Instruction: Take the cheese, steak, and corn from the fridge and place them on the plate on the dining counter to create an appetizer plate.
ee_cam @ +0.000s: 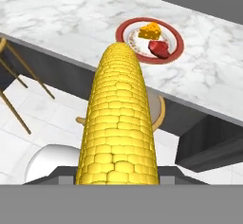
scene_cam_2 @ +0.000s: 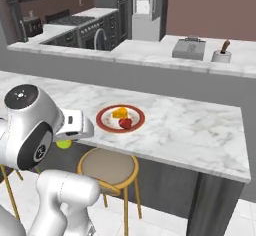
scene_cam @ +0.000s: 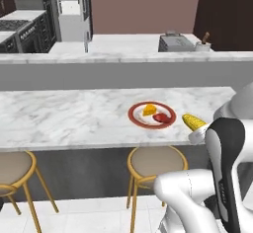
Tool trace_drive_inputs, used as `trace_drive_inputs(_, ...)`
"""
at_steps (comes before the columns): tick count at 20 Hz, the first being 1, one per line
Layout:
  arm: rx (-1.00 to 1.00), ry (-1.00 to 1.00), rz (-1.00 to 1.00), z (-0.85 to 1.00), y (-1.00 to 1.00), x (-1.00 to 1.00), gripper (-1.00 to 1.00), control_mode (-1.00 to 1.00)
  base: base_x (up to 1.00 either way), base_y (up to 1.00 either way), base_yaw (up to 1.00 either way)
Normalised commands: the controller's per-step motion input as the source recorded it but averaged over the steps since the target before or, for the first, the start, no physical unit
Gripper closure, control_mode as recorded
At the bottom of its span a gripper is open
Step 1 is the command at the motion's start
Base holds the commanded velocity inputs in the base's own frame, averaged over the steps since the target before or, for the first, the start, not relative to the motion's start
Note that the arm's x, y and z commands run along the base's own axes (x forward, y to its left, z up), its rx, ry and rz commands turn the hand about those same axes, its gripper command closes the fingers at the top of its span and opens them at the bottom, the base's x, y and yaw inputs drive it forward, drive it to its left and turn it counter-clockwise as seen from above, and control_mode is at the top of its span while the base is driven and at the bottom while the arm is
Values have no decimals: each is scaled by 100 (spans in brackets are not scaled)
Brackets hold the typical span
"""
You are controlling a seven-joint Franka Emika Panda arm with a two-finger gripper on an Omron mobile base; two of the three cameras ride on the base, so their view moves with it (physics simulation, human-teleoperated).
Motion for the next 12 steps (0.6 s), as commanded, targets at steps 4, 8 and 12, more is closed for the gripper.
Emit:
trace_drive_inputs(4, 0, 0, 0, 0, 0, 0, 100, 100, 84, 28, -26)
trace_drive_inputs(8, 0, 0, 0, 0, 0, 0, 100, 100, 83, 33, -23)
trace_drive_inputs(12, 0, 0, 0, 0, 0, 0, 100, 100, 69, 28, -20)
